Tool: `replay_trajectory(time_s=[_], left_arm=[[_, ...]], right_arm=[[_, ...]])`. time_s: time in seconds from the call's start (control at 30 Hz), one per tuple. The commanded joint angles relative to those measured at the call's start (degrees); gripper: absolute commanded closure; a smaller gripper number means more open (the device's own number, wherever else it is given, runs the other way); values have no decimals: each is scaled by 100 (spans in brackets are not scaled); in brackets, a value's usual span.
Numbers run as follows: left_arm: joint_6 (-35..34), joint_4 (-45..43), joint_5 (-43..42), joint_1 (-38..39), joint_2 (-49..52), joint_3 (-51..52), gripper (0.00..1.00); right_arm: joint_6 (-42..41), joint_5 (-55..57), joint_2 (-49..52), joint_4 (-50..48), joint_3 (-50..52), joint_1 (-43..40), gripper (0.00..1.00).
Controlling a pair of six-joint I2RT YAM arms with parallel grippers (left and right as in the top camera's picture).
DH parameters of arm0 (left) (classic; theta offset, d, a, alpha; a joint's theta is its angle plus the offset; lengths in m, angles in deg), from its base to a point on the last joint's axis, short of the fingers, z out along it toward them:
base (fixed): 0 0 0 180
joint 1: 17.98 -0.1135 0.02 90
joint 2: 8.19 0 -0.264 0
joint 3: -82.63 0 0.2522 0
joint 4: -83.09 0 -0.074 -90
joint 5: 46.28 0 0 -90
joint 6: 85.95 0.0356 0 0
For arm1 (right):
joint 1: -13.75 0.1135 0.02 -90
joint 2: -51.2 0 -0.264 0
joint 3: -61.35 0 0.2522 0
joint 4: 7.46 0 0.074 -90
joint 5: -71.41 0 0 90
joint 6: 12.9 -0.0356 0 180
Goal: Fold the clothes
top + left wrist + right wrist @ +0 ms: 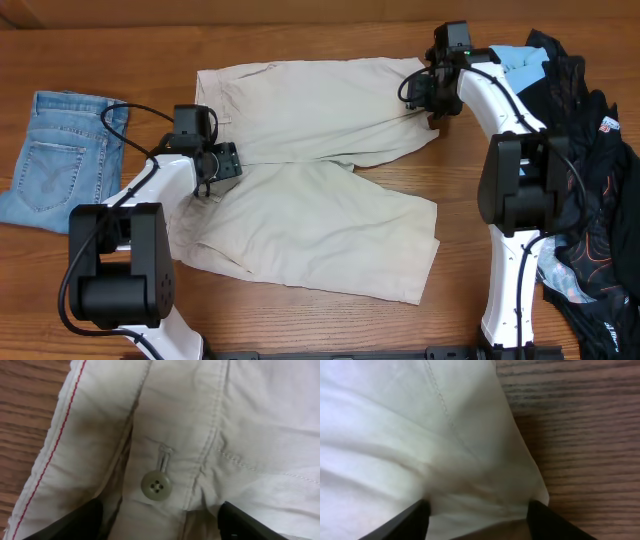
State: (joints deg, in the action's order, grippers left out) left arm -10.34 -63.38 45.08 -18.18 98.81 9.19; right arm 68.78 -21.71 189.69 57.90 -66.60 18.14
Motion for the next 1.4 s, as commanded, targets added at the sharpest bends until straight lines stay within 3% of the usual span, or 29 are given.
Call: replay_trajectory(time_s=[0.0, 0.27, 0.43, 0.53, 0.73, 0.97, 1.23, 1.27, 1.33, 1.37], left_arm=[[337, 273, 466, -297, 387, 354, 21], [367, 306, 457, -278, 387, 354, 20], [369, 378, 459, -278, 387, 354, 19], [369, 420, 457, -278, 387, 354, 18], [367, 424, 448, -278, 387, 354, 17], [369, 420, 348, -278, 387, 354, 17], [369, 424, 348, -278, 387, 354, 17], [367, 424, 348, -278, 387, 354, 17], [369, 426, 348, -278, 387, 354, 17], [369, 426, 348, -278, 387, 354, 17]], right_arm=[[-24, 391, 205, 273, 2, -317, 27], [-310, 387, -831, 837, -142, -321, 20], [-691, 328, -1154, 1578, -140, -492, 21], [-651, -356, -1137, 1967, 11, -605, 25], [-472, -1244, -1137, 1921, 651, -612, 30], [-507, -1469, -1137, 1252, 1508, -540, 31], [-525, -1716, -1128, 407, 2098, -496, 61], [-522, -1714, -1128, 385, 2129, -487, 66], [-520, -1714, -1128, 356, 2173, -481, 92], [-520, -1711, -1128, 358, 2179, -481, 96]])
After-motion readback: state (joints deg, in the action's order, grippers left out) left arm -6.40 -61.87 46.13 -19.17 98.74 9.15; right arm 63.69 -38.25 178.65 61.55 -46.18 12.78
